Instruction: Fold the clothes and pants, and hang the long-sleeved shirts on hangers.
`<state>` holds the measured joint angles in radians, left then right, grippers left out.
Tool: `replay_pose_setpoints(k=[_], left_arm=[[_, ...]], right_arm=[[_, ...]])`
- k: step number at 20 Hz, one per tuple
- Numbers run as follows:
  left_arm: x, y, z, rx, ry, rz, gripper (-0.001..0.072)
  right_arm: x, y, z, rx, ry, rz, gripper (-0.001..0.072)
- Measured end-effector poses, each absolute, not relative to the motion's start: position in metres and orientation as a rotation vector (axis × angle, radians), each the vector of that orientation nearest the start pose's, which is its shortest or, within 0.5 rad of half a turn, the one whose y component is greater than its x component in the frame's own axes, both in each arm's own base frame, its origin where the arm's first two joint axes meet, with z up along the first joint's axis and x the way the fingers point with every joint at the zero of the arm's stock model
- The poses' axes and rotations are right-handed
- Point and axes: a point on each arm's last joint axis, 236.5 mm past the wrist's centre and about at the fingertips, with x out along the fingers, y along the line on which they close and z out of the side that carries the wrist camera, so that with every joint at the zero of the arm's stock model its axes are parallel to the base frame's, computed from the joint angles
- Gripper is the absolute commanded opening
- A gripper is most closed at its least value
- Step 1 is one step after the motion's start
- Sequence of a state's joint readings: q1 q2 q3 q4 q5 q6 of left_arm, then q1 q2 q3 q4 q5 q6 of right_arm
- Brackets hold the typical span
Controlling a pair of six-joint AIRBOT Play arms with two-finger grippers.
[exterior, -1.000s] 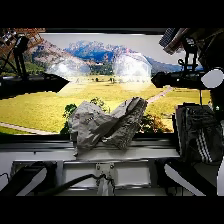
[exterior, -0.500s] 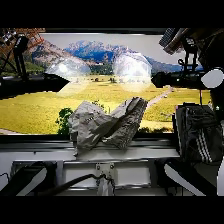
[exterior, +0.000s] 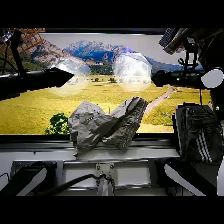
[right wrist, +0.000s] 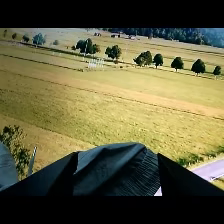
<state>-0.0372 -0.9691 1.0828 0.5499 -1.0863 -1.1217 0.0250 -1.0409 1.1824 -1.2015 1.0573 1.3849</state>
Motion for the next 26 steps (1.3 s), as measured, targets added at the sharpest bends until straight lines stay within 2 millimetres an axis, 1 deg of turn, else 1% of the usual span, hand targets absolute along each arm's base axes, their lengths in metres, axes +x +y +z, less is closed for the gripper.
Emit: replay_pose_setpoints(k=[2, 4, 5, 6, 8, 9, 10, 11, 13, 15, 17, 19, 20, 21, 22, 23, 24, 25, 26], left_arm=[[0.332, -0.197, 0.191, -0.459, 0.773, -0.833, 0.0256], [0.316, -0.200, 0.175, -0.459, 0.831, -0.860, 0.0256], [0.308, -0.198, 0.162, -0.452, 0.859, -0.853, 0.0258], [0.301, -0.195, 0.147, -0.440, 0.888, -0.836, 0.0304], [0.288, -0.185, 0.112, -0.414, 0.943, -0.782, 0.0341], [0.283, -0.180, 0.094, -0.407, 0.968, -0.752, 0.0449], [0.279, -0.176, 0.076, -0.406, 0.991, -0.725, 0.0539], [0.276, -0.172, 0.058, -0.408, 1.013, -0.694, 0.0570], [0.274, -0.164, 0.026, -0.415, 1.047, -0.637, 0.0570], [0.275, -0.160, 0.000, -0.408, 1.079, -0.617, 0.0570], [0.276, -0.163, -0.021, -0.420, 1.110, -0.632, 0.0568], [0.279, -0.173, -0.037, -0.461, 1.131, -0.665, 0.0564], [0.279, -0.182, -0.043, -0.492, 1.140, -0.701, 0.0495], [0.277, -0.194, -0.045, -0.525, 1.144, -0.747, 0.0385], [0.273, -0.208, -0.046, -0.555, 1.146, -0.809, 0.0328], [0.269, -0.221, -0.046, -0.583, 1.145, -0.856, 0.0193], [0.266, -0.233, -0.045, -0.603, 1.140, -0.902, 0.0028], [0.264, -0.243, -0.043, -0.620, 1.130, -0.937, 0.0009], [0.263, -0.251, -0.040, -0.636, 1.112, -0.966, 0.0009]], right_arm=[[0.391, 0.084, 0.136, 0.134, 0.871, 0.318, 0.0571], [0.390, 0.084, 0.136, 0.138, 0.873, 0.317, 0.0571], [0.390, 0.084, 0.135, 0.140, 0.875, 0.316, 0.0570], [0.390, 0.084, 0.135, 0.142, 0.876, 0.316, 0.0570], [0.387, 0.085, 0.134, 0.145, 0.890, 0.319, 0.0570], [0.385, 0.086, 0.132, 0.149, 0.900, 0.326, 0.0570], [0.383, 0.089, 0.132, 0.156, 0.910, 0.334, 0.0570], [0.381, 0.092, 0.132, 0.169, 0.916, 0.345, 0.0570], [0.378, 0.098, 0.133, 0.195, 0.922, 0.366, 0.0570], [0.377, 0.103, 0.135, 0.216, 0.923, 0.382, 0.0570], [0.378, 0.106, 0.137, 0.229, 0.917, 0.391, 0.0570], [0.379, 0.107, 0.138, 0.235, 0.910, 0.393, 0.0570], [0.380, 0.107, 0.139, 0.238, 0.904, 0.393, 0.0570], [0.380, 0.108, 0.140, 0.239, 0.900, 0.395, 0.0570], [0.382, 0.107, 0.141, 0.239, 0.895, 0.392, 0.0570], [0.383, 0.107, 0.141, 0.237, 0.888, 0.389, 0.0570], [0.384, 0.105, 0.142, 0.233, 0.883, 0.384, 0.0570], [0.385, 0.104, 0.142, 0.230, 0.879, 0.380, 0.0569], [0.386, 0.103, 0.141, 0.224, 0.879, 0.376, 0.0567]])
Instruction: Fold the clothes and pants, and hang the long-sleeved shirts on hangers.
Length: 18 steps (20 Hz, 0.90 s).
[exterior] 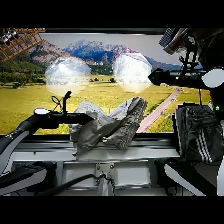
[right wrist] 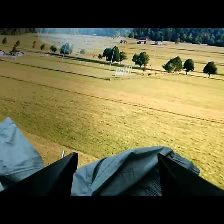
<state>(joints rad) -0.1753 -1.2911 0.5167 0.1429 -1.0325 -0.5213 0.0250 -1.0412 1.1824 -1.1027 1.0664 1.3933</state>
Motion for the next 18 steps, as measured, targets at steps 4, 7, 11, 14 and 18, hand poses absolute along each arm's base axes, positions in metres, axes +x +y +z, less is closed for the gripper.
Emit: replay_pose_setpoints(k=[4, 7, 11, 14, 18], left_arm=[[0.284, -0.259, 0.009, -0.751, 0.933, -1.017, 0.0007], [0.300, -0.245, 0.072, -0.776, 0.721, -1.031, 0.0006], [0.296, -0.225, 0.147, -0.714, 0.476, -1.026, 0.0006], [0.289, -0.216, 0.178, -0.674, 0.372, -1.007, 0.0006], [0.287, -0.211, 0.191, -0.671, 0.333, -0.986, 0.0006]], right_arm=[[0.380, 0.083, 0.116, 0.149, 0.942, 0.310, 0.0569], [0.370, 0.056, 0.070, 0.143, 1.032, 0.202, 0.0570], [0.351, 0.049, 0.014, 0.167, 1.118, 0.179, 0.0571], [0.350, 0.057, -0.017, 0.225, 1.165, 0.189, 0.0572], [0.357, 0.081, -0.049, 0.406, 1.219, 0.207, 0.0670]])
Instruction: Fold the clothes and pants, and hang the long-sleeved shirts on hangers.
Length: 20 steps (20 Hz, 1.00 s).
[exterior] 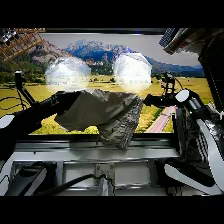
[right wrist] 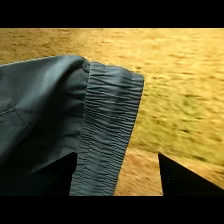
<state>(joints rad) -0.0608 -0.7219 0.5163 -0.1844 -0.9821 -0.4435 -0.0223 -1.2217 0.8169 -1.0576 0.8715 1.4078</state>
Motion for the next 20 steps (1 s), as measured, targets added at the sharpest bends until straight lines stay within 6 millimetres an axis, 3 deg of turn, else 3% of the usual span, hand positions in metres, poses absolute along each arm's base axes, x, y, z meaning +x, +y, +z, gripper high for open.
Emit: replay_pose_setpoints(k=[5, 12, 15, 16, 19, 20], left_arm=[[0.287, -0.210, 0.194, -0.672, 0.326, -0.978, 0.0006], [0.286, -0.210, 0.192, -0.662, 0.333, -0.975, 0.0006], [0.286, -0.210, 0.191, -0.659, 0.334, -0.975, 0.0006], [0.286, -0.210, 0.191, -0.658, 0.334, -0.975, 0.0006], [0.286, -0.210, 0.191, -0.658, 0.335, -0.976, 0.0006], [0.286, -0.210, 0.191, -0.658, 0.335, -0.976, 0.0006]], right_arm=[[0.367, 0.094, -0.076, 0.547, 1.248, 0.189, 0.0662], [0.386, 0.107, -0.090, 0.674, 1.214, 0.193, 0.0635], [0.394, 0.116, -0.091, 0.730, 1.188, 0.221, 0.0473], [0.398, 0.119, -0.091, 0.751, 1.175, 0.227, 0.0394], [0.407, 0.123, -0.092, 0.804, 1.144, 0.231, 0.0052], [0.409, 0.124, -0.092, 0.816, 1.136, 0.230, 0.0029]])
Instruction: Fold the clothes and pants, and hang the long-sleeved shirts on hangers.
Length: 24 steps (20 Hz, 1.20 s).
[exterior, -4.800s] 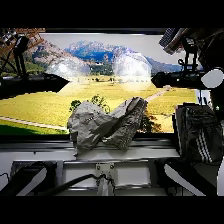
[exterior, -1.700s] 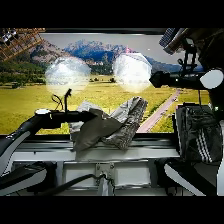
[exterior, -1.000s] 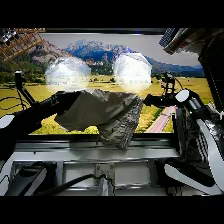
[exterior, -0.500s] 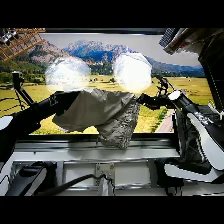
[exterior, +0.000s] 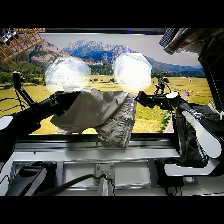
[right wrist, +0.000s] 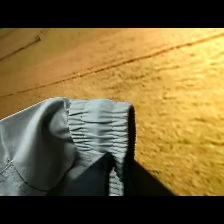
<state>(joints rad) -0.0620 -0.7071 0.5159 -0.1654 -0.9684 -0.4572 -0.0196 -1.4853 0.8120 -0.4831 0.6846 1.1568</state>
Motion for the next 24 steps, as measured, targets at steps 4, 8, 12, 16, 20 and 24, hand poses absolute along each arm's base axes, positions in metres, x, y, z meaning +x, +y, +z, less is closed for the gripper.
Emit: replay_pose_setpoints(k=[4, 8, 12, 16, 20, 24], left_arm=[[0.286, -0.210, 0.192, -0.667, 0.331, -0.976, 0.0005], [0.289, -0.204, 0.223, -0.680, 0.253, -0.981, 0.0004], [0.283, -0.188, 0.302, -0.568, 0.058, -0.989, 0.0004], [0.252, -0.176, 0.394, -0.369, -0.142, -0.979, 0.0004], [0.204, -0.175, 0.455, -0.128, -0.259, -0.923, 0.0004], [0.154, -0.174, 0.485, 0.008, -0.335, -0.853, 0.0004]], right_arm=[[0.415, 0.129, -0.086, 0.818, 1.113, 0.261, 0.0025], [0.421, 0.140, -0.048, 0.780, 1.059, 0.364, 0.0024], [0.424, 0.144, 0.045, 0.644, 0.884, 0.484, 0.0024], [0.395, 0.142, 0.169, 0.458, 0.626, 0.569, 0.0024], [0.337, 0.136, 0.273, 0.342, 0.382, 0.583, 0.0024], [0.272, 0.123, 0.338, 0.257, 0.199, 0.537, 0.0024]])
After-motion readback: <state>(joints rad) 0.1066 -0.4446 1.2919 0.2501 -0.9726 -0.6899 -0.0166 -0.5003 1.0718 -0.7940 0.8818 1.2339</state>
